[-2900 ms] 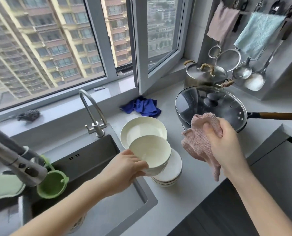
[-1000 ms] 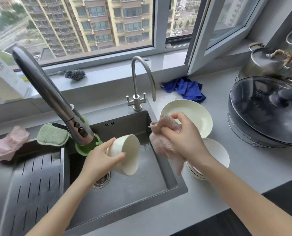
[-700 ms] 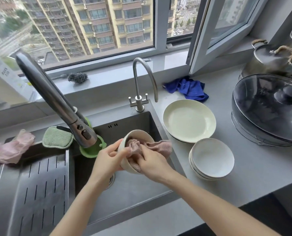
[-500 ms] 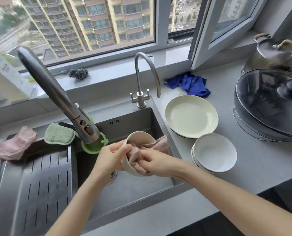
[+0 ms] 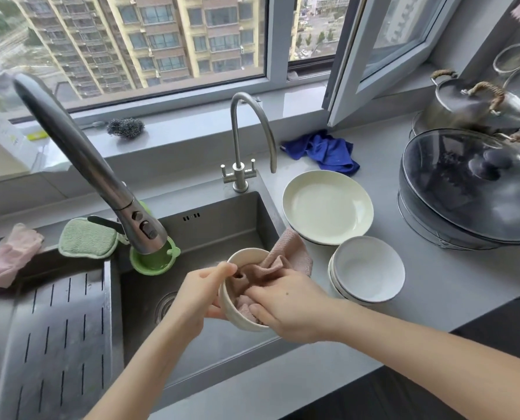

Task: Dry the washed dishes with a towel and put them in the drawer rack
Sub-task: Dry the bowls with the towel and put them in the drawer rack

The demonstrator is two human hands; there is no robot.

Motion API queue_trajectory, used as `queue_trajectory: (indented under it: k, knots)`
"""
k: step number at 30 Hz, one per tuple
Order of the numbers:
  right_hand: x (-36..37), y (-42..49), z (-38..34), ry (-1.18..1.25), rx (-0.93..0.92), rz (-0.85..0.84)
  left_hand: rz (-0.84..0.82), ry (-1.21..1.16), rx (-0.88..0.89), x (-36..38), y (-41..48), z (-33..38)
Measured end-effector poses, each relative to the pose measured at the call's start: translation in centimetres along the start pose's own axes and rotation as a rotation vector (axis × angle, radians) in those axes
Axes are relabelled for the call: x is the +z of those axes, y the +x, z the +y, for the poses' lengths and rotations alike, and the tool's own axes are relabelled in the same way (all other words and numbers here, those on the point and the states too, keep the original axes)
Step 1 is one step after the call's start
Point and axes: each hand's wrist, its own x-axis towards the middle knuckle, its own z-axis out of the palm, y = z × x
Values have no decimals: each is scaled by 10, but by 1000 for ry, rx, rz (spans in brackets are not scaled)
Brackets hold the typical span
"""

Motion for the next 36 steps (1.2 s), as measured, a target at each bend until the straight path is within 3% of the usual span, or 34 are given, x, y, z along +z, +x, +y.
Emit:
queue_trajectory:
  k: [2,4,6,8,10,11,17,19,21,23,25,28,32,34,36]
  knots:
    - [-7,-4,-3,103,67,89,-22,-27,-28,3,-1,-2]
    - [-9,-8,-3,62,141,375,-46,-36,12,5,-4,0]
    - [-12,-7,-2,-41,294,539,-62,-34,57,8,-7,5]
    - [-18,-5,-4,52,519,462,-81,1,108,13,-13,9]
    - [-23,0,-7,295,711,266,-58,-3,146,19,-18,10]
    - [-22,1,-6,384,758,247,-42,-20,141,22,-20,11]
    - [-24,10,2,570,961,497,1,20,286,37,-28,19]
    - [-14,12,3,793,1140,569,63,129,367,41,-26,19]
    - [5,18,6,1208,1356,599,179,219,393,46,-27,23]
    - [17,22,7,1642,1431,579,224,249,404,51,-27,25]
    - [20,23,10,1777,1451,577,185,268,407,53,-24,23]
    - [10,15,18,1366,1430,637,-36,308,369,40,-15,23]
    - [-35,4,13,702,992,567,-486,327,186,14,3,54]
    - [-52,11,13,475,733,506,-477,358,267,13,11,58]
    - [-60,20,17,400,661,546,-333,307,456,18,16,52]
